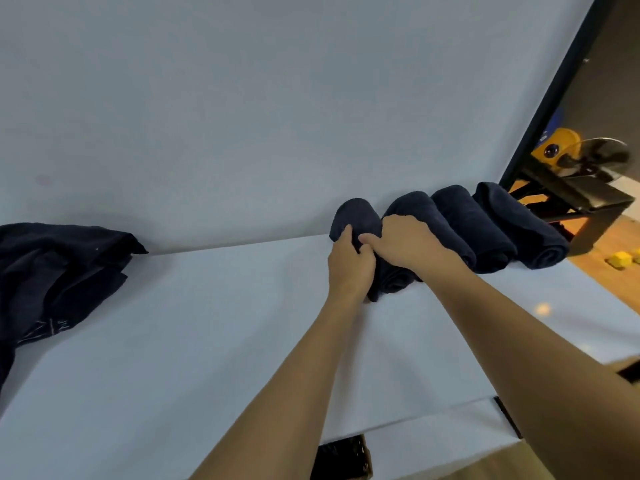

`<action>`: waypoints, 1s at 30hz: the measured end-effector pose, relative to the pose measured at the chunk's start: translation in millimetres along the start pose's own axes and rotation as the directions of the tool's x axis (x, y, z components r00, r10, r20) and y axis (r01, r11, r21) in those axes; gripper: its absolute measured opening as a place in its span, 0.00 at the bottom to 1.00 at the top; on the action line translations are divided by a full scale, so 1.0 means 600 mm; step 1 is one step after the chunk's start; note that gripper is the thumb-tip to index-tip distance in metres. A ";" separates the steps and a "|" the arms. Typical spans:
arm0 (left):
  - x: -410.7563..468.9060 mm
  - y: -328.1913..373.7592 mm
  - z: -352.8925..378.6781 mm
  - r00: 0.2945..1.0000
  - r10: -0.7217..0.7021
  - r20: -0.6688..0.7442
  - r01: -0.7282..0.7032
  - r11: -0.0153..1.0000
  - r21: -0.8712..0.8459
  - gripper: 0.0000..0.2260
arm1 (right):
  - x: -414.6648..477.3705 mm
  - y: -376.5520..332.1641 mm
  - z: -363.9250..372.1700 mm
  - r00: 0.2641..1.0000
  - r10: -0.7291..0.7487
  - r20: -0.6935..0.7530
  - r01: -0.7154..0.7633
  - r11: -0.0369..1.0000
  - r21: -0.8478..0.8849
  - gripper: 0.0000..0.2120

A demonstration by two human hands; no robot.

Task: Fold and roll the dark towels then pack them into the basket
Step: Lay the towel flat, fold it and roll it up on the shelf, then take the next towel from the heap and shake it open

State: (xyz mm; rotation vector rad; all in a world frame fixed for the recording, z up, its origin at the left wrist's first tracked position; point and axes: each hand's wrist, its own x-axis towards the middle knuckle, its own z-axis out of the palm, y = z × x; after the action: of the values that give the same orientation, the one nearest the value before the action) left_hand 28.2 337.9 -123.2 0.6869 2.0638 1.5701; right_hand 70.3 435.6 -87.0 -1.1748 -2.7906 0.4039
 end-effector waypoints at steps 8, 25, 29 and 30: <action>0.011 0.004 0.050 0.998 0.040 0.057 -0.036 0.997 -0.075 0.25 | -0.008 0.049 0.008 0.954 -0.111 -0.278 0.028 0.957 -0.287 0.20; -0.056 -0.029 -0.299 0.957 0.144 -0.253 -0.075 0.962 0.263 0.18 | -0.089 -0.276 0.081 0.823 -0.512 -0.246 0.552 0.824 0.131 0.18; -0.095 -0.067 -0.453 0.801 0.353 -0.483 0.082 0.734 0.674 0.13 | -0.127 -0.398 0.103 0.710 -0.677 -0.193 0.699 0.645 0.310 0.16; -0.107 -0.071 -0.488 0.745 0.396 -0.537 0.143 0.691 0.708 0.11 | -0.134 -0.428 0.107 0.682 -0.706 -0.190 0.721 0.607 0.335 0.17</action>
State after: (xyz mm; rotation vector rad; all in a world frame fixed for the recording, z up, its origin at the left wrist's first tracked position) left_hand -110.1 70.7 -88.7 0.5689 3.3382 1.0905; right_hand -62.3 193.1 -76.5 0.0705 -2.6619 0.7674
